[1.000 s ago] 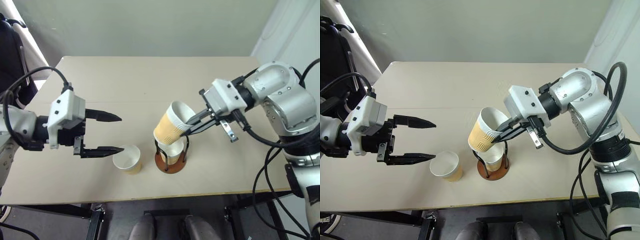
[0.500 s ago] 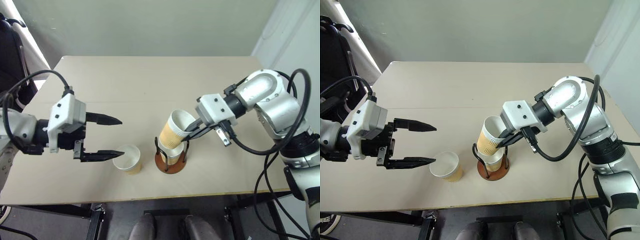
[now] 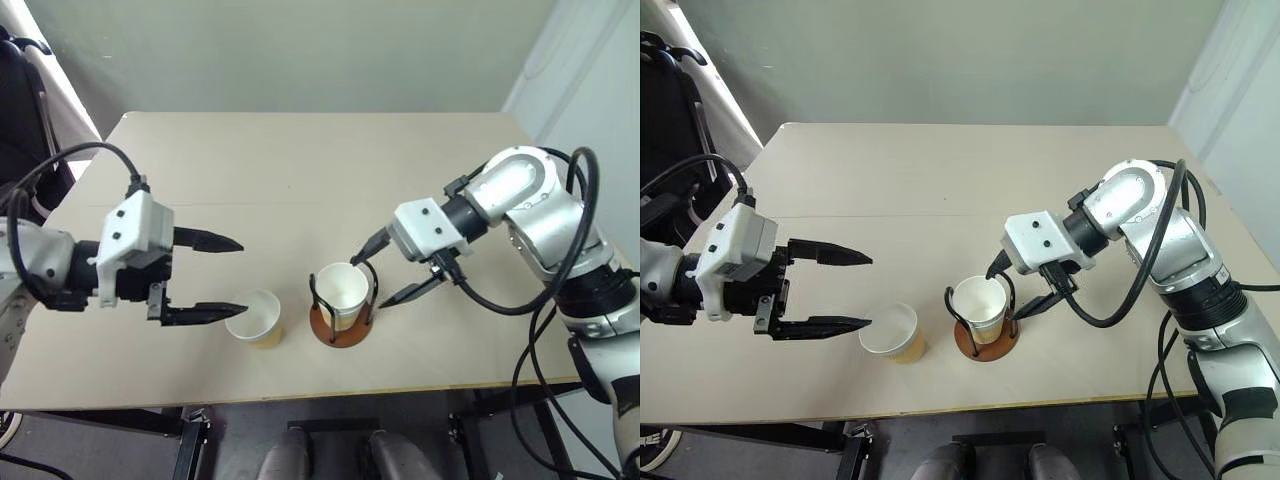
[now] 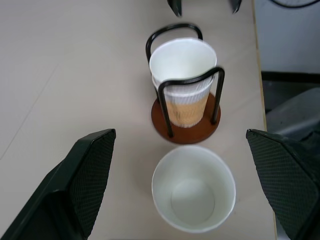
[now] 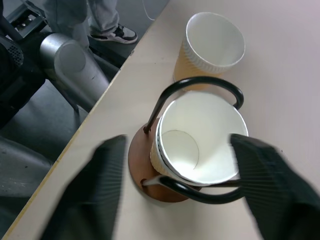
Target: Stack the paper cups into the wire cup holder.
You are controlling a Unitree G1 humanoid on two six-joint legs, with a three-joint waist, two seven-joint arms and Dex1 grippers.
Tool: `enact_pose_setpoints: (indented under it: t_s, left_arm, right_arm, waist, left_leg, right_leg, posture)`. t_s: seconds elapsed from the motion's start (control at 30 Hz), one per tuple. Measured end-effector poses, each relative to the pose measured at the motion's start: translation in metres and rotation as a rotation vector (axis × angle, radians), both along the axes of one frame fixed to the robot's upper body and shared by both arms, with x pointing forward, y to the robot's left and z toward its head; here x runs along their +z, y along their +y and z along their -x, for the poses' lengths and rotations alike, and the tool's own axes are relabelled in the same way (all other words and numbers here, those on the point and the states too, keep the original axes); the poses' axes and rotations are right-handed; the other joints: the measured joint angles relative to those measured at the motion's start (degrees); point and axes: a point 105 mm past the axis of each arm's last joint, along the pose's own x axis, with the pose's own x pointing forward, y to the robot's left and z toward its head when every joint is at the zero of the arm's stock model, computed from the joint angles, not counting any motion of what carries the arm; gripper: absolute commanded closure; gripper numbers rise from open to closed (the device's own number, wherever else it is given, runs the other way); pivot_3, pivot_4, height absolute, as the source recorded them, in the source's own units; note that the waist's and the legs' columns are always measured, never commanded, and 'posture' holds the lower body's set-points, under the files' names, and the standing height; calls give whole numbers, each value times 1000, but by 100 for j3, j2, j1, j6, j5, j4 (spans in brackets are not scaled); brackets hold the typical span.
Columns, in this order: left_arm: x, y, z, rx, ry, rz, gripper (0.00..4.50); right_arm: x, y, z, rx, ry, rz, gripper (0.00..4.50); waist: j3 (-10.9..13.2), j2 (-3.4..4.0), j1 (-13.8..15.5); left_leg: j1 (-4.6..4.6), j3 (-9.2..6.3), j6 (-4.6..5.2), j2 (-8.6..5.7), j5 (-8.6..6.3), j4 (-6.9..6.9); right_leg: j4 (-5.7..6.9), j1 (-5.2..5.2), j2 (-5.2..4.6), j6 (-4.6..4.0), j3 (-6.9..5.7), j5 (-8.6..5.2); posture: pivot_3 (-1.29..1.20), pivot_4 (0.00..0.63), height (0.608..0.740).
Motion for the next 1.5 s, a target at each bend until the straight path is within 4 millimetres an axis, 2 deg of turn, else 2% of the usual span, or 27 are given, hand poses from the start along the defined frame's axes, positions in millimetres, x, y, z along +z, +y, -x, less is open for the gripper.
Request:
enact_pose_setpoints:
  t_s: [0.07, 0.13, 0.2, 0.3, 0.37, 0.6, 0.7, 0.83, 0.93, 1.03, 1.27, 1.3, 1.5]
  left_arm:
    - [-2, 3, -3, 13, -3, -34, 0]
    - [-7, 8, -10, 35, -1, -73, 0]
    - [-14, 15, -20, 79, 12, -104, 0]
    - [-17, 19, -28, 101, 22, -125, 0]
    - [-19, 17, -31, 94, 22, -142, 0]
    - [-36, 1, -37, 28, 71, -145, 0]
    - [-50, -1, -38, 12, 101, -193, 0]
    - [-60, -2, -46, 17, 103, -246, 0]
    - [-63, 0, -51, 27, 90, -271, 653]
    - [-65, -8, -52, 2, 87, -254, 1655]
    - [-68, -14, -49, -41, 115, -253, 4333]
    - [-69, -15, -48, -52, 123, -256, 4491]
    - [-64, -21, -48, -99, 129, -247, 4491]
  right_arm:
    - [1, -3, -1, -26, 24, -19, 37]
    - [7, -19, 5, -77, 151, -111, 37]
    - [27, -44, 18, -117, 314, -258, 37]
    - [56, -74, 42, -135, 414, -411, 37]
    - [60, -83, 53, -155, 452, -459, 37]
    - [52, -71, 81, -176, 512, -479, 37]
    - [48, -68, 84, -199, 517, -476, 37]
    - [47, -66, 85, -229, 503, -483, 37]
    - [45, -68, 84, -260, 498, -484, 0]
    - [45, -68, 87, -272, 482, -480, 0]
    - [48, -71, 90, -298, 456, -480, 0]
    - [48, -71, 90, -300, 452, -481, 0]
    - [47, -71, 90, -314, 450, -483, 0]
  waist:
    - [-1, -1, 3]
    - [-1, -1, 59]
    - [0, -1, 134]
    - [-6, -13, 150]
    - [-7, -15, 145]
    - [-5, -12, 52]
    - [-5, -11, 62]
    - [-5, -12, 78]
    - [-5, -12, 87]
    - [-5, -12, 92]
    - [-5, -12, 105]
    - [-5, -12, 106]
    - [-5, -12, 107]
  left_leg:
    - [0, 0, 0, 0, 0, 1]
    - [-4, -4, 0, -3, 1, 1]
    - [-13, -5, -4, -6, 2, 1]
    - [-7, -3, -31, -5, 18, -4]
    - [1, -3, -30, -3, 17, -4]
    - [18, -9, -20, 6, 11, -5]
    - [20, -15, -6, 6, 3, 4]
    - [18, -17, 0, 5, -1, 10]
    - [16, -17, 2, 4, -3, 11]
    - [14, -17, 2, 3, -4, 11]
    - [14, -17, 3, 2, -5, 18]
    - [14, -18, 4, 2, -5, 21]
    - [12, -20, 7, 1, -7, 32]
  right_leg:
    - [-1, 2, 0, 0, 0, 0]
    - [-7, 4, -1, 1, 0, 0]
    - [-18, 4, -2, 2, 2, -1]
    - [-29, 8, 0, 1, 5, -5]
    - [-27, 18, 2, 1, 5, -11]
    - [-16, 29, 30, 12, 14, -11]
    - [-17, 37, 29, 23, 15, -13]
    - [-20, 40, 29, 28, 15, -12]
    - [-21, 41, 28, 30, 15, -12]
    - [-23, 41, 29, 33, 15, -13]
    - [-24, 43, 29, 43, 16, -13]
    - [-24, 44, 29, 44, 16, -12]
    - [-24, 47, 29, 50, 17, -10]
  posture:
    - [0, 150, 740]
    - [0, 150, 740]
    - [0, 150, 740]
    - [0, 150, 740]
    - [0, 150, 740]
    - [0, 150, 740]
    - [0, 150, 740]
    - [0, 150, 740]
    - [0, 150, 740]
    - [0, 150, 740]
    - [0, 150, 740]
    - [0, 150, 740]
    - [0, 150, 740]
